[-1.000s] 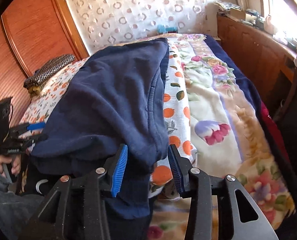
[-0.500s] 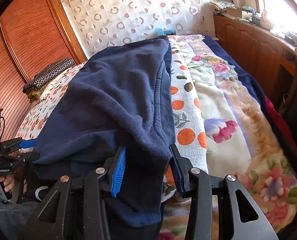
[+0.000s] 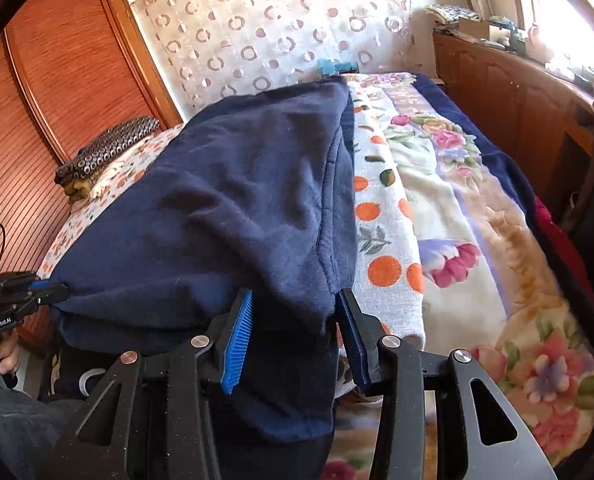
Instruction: Fold small clothes
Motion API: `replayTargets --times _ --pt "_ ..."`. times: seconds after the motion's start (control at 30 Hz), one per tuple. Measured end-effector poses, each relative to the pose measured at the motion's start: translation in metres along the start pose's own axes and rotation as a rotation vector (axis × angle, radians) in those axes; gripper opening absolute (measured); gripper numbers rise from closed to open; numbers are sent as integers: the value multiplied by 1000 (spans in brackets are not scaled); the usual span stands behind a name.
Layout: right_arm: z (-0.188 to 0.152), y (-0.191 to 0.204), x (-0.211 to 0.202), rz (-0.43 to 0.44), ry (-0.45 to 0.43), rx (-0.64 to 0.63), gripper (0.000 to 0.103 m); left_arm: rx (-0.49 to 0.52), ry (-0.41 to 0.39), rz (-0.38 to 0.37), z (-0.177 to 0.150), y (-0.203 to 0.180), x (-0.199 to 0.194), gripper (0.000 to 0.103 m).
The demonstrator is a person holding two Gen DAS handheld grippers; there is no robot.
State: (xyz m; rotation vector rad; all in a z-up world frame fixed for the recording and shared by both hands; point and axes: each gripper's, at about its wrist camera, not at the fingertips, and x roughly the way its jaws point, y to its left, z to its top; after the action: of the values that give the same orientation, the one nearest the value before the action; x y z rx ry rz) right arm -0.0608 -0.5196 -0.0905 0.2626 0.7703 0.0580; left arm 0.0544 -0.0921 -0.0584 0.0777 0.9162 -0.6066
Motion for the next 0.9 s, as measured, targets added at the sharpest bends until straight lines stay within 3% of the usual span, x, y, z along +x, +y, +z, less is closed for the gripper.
replayTargets --times 0.13,0.47,0.5,0.53,0.63,0.77,0.9 --pt "-2 0 1 -22 -40 29 49 -7 21 5 -7 3 8 12" --pt "-4 26 23 -90 58 -84 49 -21 20 -7 -6 6 12 12" --pt "-4 31 25 -101 69 -110 47 -11 11 -12 -5 4 10 12" --pt "-4 35 26 -106 77 -128 35 -5 2 -15 -5 3 6 12" --pt "1 33 27 -105 93 -135 13 -8 -30 -40 1 3 -5 11" --pt "12 26 17 -45 79 -115 8 -2 -86 -68 13 1 -25 11" --pt "45 26 -11 5 -10 -112 7 15 -153 -86 36 0 -46 11"
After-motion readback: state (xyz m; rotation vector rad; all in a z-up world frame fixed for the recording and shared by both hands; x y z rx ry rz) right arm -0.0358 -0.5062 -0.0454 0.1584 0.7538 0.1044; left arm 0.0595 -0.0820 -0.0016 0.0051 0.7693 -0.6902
